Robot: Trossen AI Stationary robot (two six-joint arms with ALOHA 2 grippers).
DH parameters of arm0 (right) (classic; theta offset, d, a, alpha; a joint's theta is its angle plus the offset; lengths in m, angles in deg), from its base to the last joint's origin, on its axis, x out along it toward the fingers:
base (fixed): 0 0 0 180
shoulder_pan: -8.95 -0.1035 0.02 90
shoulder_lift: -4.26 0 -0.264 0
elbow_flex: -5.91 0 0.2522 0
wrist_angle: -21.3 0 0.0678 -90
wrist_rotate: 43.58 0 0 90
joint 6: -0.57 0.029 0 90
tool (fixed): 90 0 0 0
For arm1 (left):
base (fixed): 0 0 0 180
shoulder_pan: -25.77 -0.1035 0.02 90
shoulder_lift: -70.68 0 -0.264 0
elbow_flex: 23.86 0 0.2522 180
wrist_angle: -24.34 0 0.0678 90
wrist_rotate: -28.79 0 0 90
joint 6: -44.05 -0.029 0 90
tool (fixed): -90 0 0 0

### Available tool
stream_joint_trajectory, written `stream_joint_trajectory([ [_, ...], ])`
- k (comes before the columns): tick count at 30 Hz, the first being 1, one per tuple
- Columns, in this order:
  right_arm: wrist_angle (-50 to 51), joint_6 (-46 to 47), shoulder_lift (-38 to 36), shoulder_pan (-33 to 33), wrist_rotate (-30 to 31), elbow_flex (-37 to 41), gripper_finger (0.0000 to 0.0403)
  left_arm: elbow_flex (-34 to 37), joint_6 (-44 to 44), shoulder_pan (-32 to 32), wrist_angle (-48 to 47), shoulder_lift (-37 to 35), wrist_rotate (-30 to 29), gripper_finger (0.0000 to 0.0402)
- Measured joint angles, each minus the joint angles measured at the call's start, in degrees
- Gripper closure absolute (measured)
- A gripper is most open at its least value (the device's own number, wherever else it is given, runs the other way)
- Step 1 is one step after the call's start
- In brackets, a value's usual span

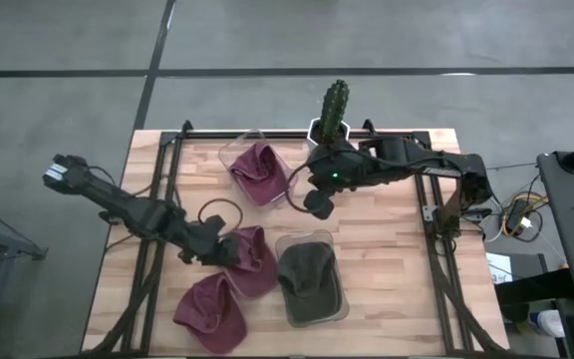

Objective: Pick & Place hat
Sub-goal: Put the bottom right red cap into the top transparent bin

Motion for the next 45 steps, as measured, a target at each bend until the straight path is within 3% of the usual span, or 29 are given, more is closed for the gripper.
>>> stream_joint_trajectory([
  [13, 0.7, -8.7, -1.6, -0.7, 1.1, 0.1, 0.0394, 1.9, 16.0, 2.9, -0.8, 10.7, 2.8, 0.0226],
  [20, 0.9, -10.8, -1.6, -1.1, 1.0, 0.1, 0.0394, 2.0, 15.2, 3.0, -2.0, 13.1, 7.5, 0.0226],
  [26, 0.9, -12.6, -1.6, -1.1, 1.0, 0.1, 0.0394, 2.0, 18.0, 3.0, -2.5, 13.8, 2.7, 0.0226],
  [45, 0.0, -14.1, -1.6, -1.0, 1.0, 0.1, 0.0394, 6.7, 19.6, 2.4, 1.9, 14.4, 1.1, 0.0226],
])
